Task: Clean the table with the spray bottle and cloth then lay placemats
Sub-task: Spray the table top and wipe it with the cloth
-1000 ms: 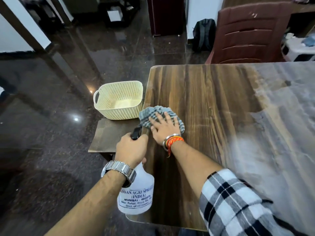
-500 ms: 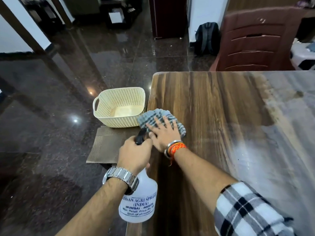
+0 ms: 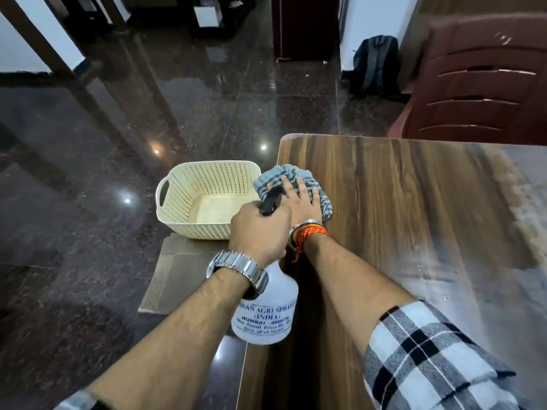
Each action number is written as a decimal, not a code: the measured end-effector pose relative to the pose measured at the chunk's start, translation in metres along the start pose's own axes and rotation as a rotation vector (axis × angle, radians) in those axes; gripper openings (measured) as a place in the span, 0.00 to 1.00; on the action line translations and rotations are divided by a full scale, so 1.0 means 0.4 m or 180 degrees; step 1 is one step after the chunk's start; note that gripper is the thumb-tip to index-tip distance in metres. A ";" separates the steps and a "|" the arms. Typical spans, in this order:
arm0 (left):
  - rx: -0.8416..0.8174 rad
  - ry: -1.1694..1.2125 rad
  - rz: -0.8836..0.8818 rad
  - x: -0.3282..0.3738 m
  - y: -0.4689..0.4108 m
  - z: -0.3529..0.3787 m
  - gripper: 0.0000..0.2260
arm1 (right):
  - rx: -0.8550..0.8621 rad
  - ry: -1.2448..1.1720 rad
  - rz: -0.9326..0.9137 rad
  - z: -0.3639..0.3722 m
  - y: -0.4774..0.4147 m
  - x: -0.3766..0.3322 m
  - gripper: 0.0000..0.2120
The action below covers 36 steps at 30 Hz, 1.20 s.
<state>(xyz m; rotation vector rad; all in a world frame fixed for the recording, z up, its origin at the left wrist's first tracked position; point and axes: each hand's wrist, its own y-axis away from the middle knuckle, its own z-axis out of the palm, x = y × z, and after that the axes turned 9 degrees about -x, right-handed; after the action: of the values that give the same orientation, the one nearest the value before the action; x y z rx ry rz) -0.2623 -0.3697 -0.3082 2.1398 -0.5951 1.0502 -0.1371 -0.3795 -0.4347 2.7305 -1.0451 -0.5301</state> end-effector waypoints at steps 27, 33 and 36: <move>-0.0574 -0.0210 -0.0208 0.070 -0.120 0.134 0.09 | 0.0468 -0.0681 0.2532 -0.129 0.061 0.609 0.25; -0.0582 -0.0239 -0.0290 0.092 0.037 0.258 0.12 | 0.0326 -0.0249 0.1022 -0.008 0.238 0.366 0.24; -0.0521 -0.0393 -0.0238 0.102 0.135 0.309 0.11 | 0.0320 -0.0396 0.0741 0.033 0.383 0.358 0.23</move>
<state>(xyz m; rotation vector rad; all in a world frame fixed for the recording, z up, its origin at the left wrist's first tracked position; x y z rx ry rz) -0.2111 -0.5006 -0.3109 2.0763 -0.6314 0.8051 -0.1370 -0.5895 -0.4418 2.6369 -1.4343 -0.6304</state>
